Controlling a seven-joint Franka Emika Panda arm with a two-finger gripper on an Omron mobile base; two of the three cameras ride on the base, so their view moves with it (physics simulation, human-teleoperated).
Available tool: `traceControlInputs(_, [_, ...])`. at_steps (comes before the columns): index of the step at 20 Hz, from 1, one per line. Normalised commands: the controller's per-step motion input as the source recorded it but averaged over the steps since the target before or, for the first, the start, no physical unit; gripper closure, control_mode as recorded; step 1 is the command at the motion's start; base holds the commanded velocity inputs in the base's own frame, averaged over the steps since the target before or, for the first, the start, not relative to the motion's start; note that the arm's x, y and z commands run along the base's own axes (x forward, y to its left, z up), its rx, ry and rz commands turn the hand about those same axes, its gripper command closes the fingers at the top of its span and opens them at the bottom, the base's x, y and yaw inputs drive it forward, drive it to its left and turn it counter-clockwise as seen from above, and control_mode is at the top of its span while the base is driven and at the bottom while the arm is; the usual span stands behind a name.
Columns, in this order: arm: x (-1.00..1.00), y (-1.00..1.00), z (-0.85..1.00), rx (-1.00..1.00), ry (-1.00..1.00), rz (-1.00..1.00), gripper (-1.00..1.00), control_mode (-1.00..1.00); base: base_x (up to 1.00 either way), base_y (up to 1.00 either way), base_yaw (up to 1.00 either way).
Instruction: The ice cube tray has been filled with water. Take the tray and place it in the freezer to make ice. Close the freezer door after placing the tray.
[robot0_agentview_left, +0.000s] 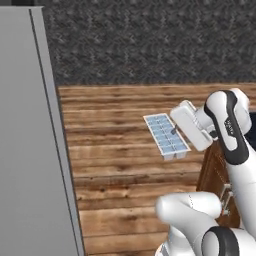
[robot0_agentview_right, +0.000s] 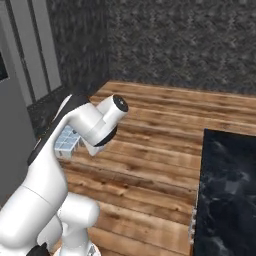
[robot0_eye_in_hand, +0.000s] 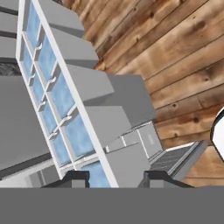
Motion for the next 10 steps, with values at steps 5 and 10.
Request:
traceControlInputs(5, [0.0,0.0,0.0,0.0,0.0,0.0,1.0,1.0,0.57,0.12,0.4])
traceControlInputs(10, [0.0,0.0,0.0,0.0,0.0,0.0,1.0,1.0,0.53,0.01,0.49])
